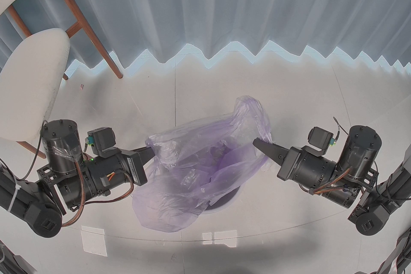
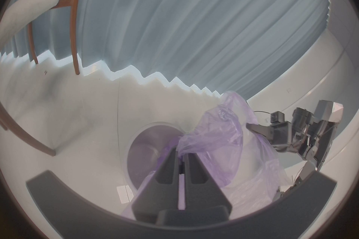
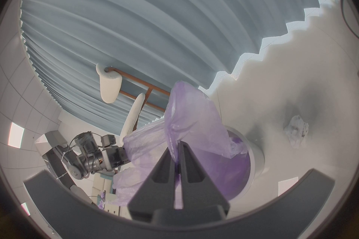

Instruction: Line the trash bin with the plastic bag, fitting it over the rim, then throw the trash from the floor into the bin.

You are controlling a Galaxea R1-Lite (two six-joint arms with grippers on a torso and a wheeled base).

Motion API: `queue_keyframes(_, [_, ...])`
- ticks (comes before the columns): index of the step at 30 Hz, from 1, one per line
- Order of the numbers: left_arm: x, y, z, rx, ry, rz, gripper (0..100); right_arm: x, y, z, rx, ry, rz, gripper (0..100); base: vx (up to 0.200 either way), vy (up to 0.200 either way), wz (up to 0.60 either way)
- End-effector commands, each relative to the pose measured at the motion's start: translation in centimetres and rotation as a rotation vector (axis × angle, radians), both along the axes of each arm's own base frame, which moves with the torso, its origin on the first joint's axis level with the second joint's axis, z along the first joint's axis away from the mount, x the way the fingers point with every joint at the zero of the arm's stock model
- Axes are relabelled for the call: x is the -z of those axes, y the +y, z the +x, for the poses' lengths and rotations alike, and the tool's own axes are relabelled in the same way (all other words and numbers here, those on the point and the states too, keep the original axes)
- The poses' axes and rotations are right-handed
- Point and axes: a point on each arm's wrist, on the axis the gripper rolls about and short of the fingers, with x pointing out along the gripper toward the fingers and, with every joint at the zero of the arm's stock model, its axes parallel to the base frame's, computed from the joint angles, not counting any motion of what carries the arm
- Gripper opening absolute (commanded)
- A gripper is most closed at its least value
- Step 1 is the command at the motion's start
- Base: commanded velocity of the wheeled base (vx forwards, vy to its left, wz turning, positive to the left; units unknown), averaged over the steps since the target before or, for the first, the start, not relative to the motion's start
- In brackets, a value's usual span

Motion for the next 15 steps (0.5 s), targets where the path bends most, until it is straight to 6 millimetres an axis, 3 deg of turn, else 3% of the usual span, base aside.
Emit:
queue_keyframes(1, [0.8,-0.2,1.0,-0.024,0.038,-0.005,0,0.5,-0.2,-0.4,-0.02,0.023,-0.012,0,0.0,0.0,0.0])
queue_keyframes(5, [0.5,0.1,1.3,-0.042,0.032,-0.017,0,1.2,-0.5,-0.6,-0.038,0.064,-0.03,0,0.0,0.0,0.0])
queue_keyframes(15, [-0.7,4.7,4.0,-0.232,0.003,-0.061,0,2.9,-4.4,1.2,-0.022,0.189,-0.081,0,0.0,0.0,0.0])
